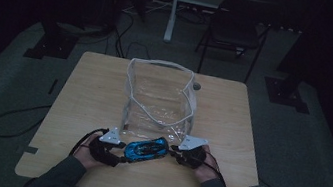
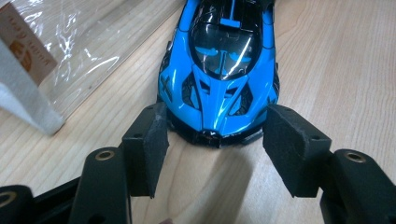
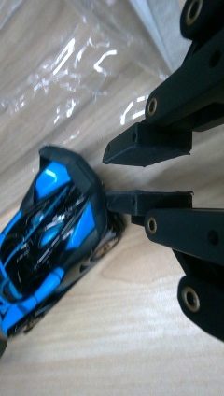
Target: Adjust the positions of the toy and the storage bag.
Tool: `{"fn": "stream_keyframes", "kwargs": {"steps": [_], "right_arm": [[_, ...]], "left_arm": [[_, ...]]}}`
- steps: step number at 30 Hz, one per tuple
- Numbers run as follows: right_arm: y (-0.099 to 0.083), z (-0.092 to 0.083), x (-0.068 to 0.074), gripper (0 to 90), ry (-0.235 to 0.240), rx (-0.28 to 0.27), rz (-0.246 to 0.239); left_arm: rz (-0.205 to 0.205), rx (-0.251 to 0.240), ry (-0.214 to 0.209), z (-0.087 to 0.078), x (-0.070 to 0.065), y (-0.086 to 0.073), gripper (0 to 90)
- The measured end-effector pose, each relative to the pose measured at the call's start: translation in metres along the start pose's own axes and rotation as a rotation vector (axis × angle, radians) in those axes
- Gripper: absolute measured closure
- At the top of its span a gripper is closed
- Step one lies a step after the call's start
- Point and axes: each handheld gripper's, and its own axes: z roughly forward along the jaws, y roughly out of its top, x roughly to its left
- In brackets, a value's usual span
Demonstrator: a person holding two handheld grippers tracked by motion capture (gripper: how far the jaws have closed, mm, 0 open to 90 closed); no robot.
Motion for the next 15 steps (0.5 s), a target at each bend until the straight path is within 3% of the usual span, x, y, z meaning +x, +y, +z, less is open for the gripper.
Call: {"fn": "stream_keyframes", "kwargs": {"steps": [5, 9, 15], "right_arm": [[0.0004, -0.0003, -0.0059, 76.0, -0.028, -0.004, 0.013], [0.0, 0.0014, -0.0073, 76.2, -0.051, 0.006, 0.023], [0.0012, 0.0072, -0.0055, 74.5, -0.055, 0.004, 0.023]], "left_arm": [[-0.009, -0.012, 0.012, -0.0031, -0.0062, -0.0038, 39.0], [-0.026, -0.03, 0.026, -0.0016, -0.0038, -0.0043, 36.1], [-0.045, -0.101, 0.028, -0.0052, -0.0022, 0.0025, 30.5]]}}
